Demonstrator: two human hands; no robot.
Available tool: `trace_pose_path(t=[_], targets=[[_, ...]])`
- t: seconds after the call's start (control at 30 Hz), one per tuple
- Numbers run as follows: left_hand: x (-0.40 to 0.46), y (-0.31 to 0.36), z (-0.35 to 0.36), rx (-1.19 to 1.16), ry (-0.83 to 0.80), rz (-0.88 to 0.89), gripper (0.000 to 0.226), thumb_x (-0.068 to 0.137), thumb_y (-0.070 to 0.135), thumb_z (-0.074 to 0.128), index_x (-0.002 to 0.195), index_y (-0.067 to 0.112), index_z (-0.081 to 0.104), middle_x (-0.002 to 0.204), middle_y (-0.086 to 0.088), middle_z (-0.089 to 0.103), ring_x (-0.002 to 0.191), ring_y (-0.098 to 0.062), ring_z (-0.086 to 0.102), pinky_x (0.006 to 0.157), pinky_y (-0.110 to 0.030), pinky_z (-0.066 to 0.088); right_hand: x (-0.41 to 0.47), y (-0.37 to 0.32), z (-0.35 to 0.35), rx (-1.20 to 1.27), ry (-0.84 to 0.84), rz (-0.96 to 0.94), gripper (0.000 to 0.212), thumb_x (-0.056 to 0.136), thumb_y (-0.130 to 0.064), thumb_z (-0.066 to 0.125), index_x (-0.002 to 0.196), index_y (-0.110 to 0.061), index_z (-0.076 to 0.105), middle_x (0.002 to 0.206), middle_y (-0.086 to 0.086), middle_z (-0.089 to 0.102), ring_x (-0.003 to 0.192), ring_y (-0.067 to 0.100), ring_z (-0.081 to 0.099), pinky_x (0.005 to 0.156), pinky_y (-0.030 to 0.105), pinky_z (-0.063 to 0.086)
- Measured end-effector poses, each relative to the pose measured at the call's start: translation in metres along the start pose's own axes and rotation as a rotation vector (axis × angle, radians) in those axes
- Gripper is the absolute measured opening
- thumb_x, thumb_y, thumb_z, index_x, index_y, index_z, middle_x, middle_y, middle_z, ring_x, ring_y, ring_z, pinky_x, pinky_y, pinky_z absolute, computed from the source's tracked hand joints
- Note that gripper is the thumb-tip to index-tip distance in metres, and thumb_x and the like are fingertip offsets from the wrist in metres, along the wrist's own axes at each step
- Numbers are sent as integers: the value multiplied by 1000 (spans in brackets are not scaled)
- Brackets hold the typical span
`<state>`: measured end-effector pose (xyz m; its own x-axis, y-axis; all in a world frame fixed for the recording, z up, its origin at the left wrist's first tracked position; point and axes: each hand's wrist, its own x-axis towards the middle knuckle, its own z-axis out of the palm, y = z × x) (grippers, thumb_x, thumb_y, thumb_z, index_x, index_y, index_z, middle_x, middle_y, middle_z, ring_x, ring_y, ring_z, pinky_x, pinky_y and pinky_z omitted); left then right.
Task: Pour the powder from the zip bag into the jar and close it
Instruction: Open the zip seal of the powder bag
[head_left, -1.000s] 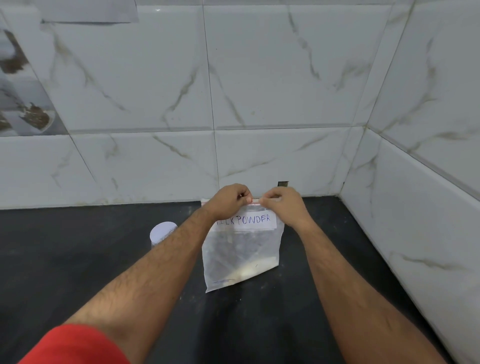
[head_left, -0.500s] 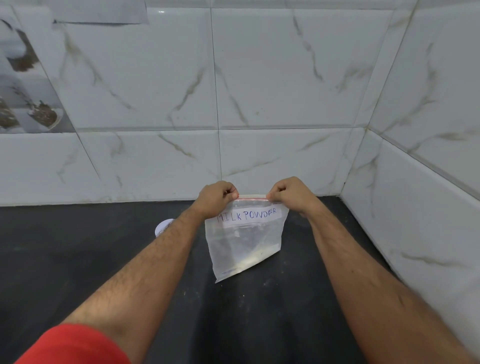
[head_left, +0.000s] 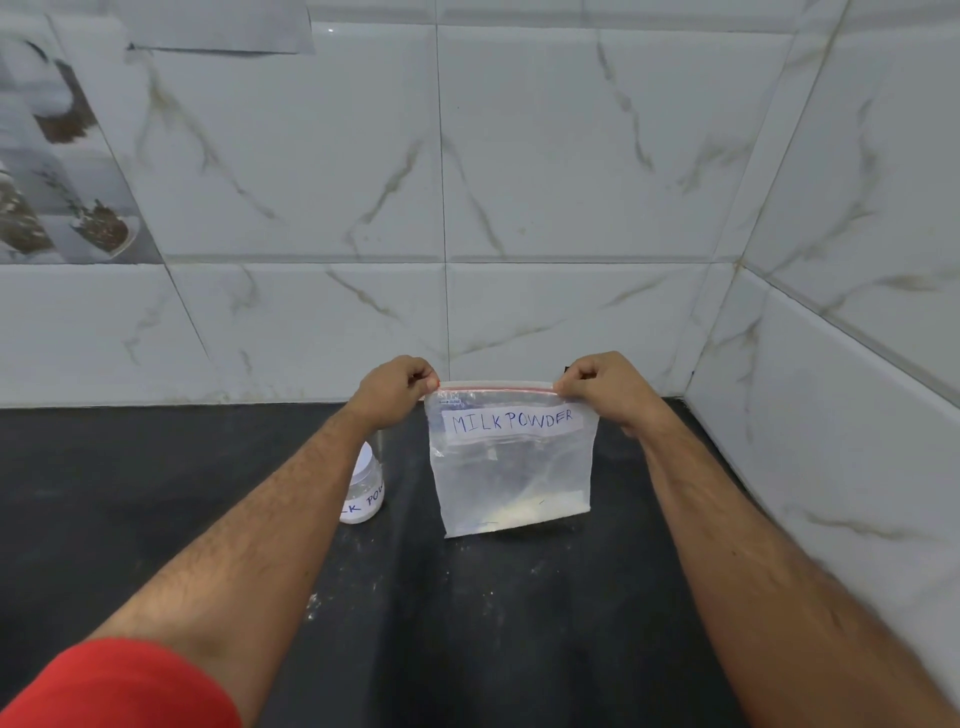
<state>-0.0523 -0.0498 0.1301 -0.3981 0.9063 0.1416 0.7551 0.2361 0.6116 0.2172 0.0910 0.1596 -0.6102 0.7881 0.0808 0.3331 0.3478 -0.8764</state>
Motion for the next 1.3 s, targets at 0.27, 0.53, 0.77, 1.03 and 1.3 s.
trace_pose_path(t=[0.27,0.53,0.77,1.03,1.3], targets=[[-7,31,18,-156,530,-314,35,93,48,59,113,19,59,107,-6,64,97,-28,63,78,-35,47,-9,-1,29,-99,236,-130,17,86,-12,73,71,-19,74,68,-15,67,65,-1,60,62,12,42],[-18,68,66,-827,203,-489,43,90,50,63,73,11,63,61,0,64,46,-12,42,39,-19,28,-26,26,55,-243,296,-210,11,85,-13,73,77,-18,78,75,-14,67,77,5,61,71,17,42],[-17,71,60,-925,145,-530,18,87,14,61,70,12,58,61,0,56,39,-8,38,34,-16,21,-28,27,54,-222,291,-191,13,85,-14,74,75,-21,77,73,-20,64,75,-5,60,71,17,41],[-18,71,54,-722,150,-348,21,83,14,57,62,15,54,68,-2,67,39,-4,43,35,-16,27,-2,-15,32,-381,20,3,37,84,-53,70,76,-16,73,75,-2,72,72,17,65,69,37,52],[-15,72,42,-545,116,-283,28,80,16,59,55,15,45,66,-4,66,41,-5,49,40,-17,33,26,-49,43,-674,-287,131,7,79,-11,66,77,-5,64,74,10,63,70,26,58,64,36,52]])
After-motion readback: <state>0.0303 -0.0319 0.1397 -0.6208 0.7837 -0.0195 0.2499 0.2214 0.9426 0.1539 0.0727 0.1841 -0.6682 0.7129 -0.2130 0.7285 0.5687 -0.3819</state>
